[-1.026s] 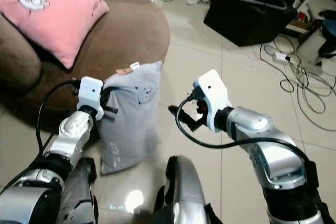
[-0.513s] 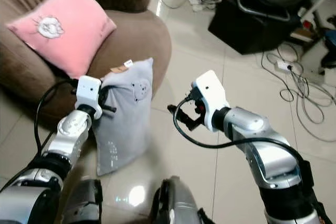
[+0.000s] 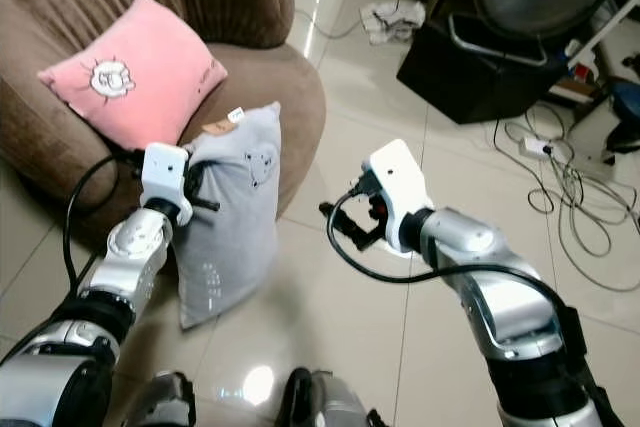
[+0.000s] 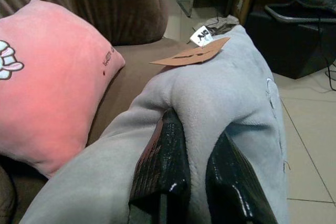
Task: Move the pillow to the sofa from floor
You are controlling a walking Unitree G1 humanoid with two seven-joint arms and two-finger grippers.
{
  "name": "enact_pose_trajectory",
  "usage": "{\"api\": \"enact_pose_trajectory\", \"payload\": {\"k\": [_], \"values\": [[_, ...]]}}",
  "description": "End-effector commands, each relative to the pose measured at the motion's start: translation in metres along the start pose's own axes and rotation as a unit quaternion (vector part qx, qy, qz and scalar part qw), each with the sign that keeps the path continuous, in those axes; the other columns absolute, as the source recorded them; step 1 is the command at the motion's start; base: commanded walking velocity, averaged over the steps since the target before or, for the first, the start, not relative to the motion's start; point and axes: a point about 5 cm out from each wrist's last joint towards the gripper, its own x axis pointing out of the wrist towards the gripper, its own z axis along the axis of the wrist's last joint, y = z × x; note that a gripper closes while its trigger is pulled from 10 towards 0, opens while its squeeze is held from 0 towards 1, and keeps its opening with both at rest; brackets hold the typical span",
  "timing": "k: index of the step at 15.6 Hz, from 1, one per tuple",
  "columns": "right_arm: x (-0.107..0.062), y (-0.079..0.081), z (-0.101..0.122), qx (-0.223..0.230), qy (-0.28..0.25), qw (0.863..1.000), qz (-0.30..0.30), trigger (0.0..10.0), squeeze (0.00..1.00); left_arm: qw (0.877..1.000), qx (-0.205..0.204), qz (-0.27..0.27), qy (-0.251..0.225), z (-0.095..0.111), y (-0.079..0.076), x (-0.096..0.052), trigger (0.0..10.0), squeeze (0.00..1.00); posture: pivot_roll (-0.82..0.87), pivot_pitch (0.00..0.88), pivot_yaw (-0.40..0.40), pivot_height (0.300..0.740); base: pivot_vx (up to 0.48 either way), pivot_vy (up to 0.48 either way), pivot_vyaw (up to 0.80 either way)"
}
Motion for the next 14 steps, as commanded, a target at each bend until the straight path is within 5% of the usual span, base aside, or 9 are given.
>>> {"api": "enact_pose_trajectory", "payload": {"k": [1, 7, 11, 14], "values": [[0.000, -0.003, -0.005, -0.001, 0.009, 1.000, -0.013, 10.0, 0.00, 1.000, -0.001, -0.005, -0.026, 0.009, -0.004, 0.003, 0.0, 0.00, 0.06, 0.169, -0.188, 0.740, 0.000, 0.000, 0.00], [0.007, 0.002, -0.021, -0.024, 0.023, 0.999, -0.036, 10.0, 0.00, 1.000, 0.006, 0.001, -0.027, 0.009, -0.003, 0.002, 0.0, 0.00, 0.06, 0.177, -0.191, 0.740, 0.000, 0.000, 0.00], [0.021, 0.019, -0.100, 0.020, 0.051, 0.997, -0.062, 10.0, 0.00, 1.000, 0.002, 0.005, -0.024, 0.005, -0.002, -0.001, 0.0, 0.00, 0.08, 0.176, -0.188, 0.740, 0.000, 0.000, 0.00], [0.007, 0.016, -0.117, 0.053, 0.075, 0.993, -0.073, 10.0, 0.00, 1.000, -0.003, 0.002, -0.005, -0.007, 0.004, -0.010, 0.0, 0.00, 0.08, 0.176, -0.182, 0.740, 0.000, 0.000, 0.00]]}}
